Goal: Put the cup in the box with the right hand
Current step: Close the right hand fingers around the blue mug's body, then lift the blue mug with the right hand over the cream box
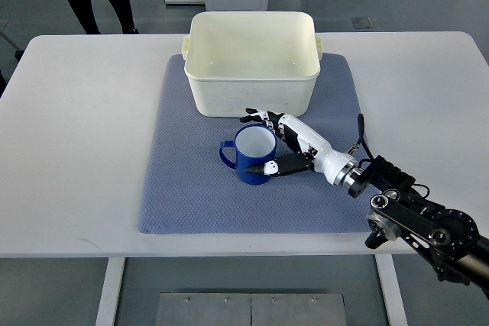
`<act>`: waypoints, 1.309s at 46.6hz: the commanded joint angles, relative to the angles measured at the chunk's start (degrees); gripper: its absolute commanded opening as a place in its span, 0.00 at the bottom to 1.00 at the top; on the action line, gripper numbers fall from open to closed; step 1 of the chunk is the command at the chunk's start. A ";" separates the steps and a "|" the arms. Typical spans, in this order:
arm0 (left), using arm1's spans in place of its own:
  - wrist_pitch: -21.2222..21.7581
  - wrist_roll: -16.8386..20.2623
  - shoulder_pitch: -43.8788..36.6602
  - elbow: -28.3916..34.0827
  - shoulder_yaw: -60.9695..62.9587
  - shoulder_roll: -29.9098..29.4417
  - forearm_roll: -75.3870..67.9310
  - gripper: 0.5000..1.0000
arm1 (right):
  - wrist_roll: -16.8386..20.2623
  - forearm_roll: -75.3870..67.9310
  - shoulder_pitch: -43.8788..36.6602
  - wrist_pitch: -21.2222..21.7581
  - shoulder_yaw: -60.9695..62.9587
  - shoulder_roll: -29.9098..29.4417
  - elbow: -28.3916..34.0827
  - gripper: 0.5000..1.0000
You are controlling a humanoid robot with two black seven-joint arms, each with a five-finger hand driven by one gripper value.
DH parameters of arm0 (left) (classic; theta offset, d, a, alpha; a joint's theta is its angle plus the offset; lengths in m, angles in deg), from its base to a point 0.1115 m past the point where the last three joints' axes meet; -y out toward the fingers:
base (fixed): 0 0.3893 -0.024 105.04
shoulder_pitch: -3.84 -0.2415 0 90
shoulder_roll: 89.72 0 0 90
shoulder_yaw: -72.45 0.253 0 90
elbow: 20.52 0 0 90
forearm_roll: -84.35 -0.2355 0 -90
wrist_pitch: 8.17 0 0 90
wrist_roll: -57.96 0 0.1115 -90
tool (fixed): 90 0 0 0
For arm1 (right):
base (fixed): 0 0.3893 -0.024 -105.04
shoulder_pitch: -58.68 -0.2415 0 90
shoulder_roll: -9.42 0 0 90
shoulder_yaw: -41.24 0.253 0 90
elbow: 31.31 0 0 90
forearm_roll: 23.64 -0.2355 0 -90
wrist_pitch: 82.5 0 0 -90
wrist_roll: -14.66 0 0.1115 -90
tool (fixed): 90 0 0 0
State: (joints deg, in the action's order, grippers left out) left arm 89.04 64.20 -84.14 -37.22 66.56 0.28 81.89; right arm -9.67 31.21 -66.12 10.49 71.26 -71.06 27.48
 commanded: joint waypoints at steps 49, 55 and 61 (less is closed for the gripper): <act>0.00 0.00 -0.01 0.00 0.00 0.00 0.00 1.00 | -2.12 -0.53 -0.88 -1.85 -2.33 0.41 -0.96 0.00; 0.00 0.00 -0.01 0.00 0.00 0.00 0.00 1.00 | -2.04 -0.62 -1.41 -1.85 -2.16 3.04 2.46 0.00; 0.00 0.00 -0.01 0.00 0.09 0.00 0.00 1.00 | -1.69 -0.62 -2.03 -1.76 -1.81 5.77 6.59 0.00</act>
State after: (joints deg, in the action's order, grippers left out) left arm 89.04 64.21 -84.14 -37.23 66.57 0.28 81.89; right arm -11.65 30.58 -67.89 8.63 69.22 -66.58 32.29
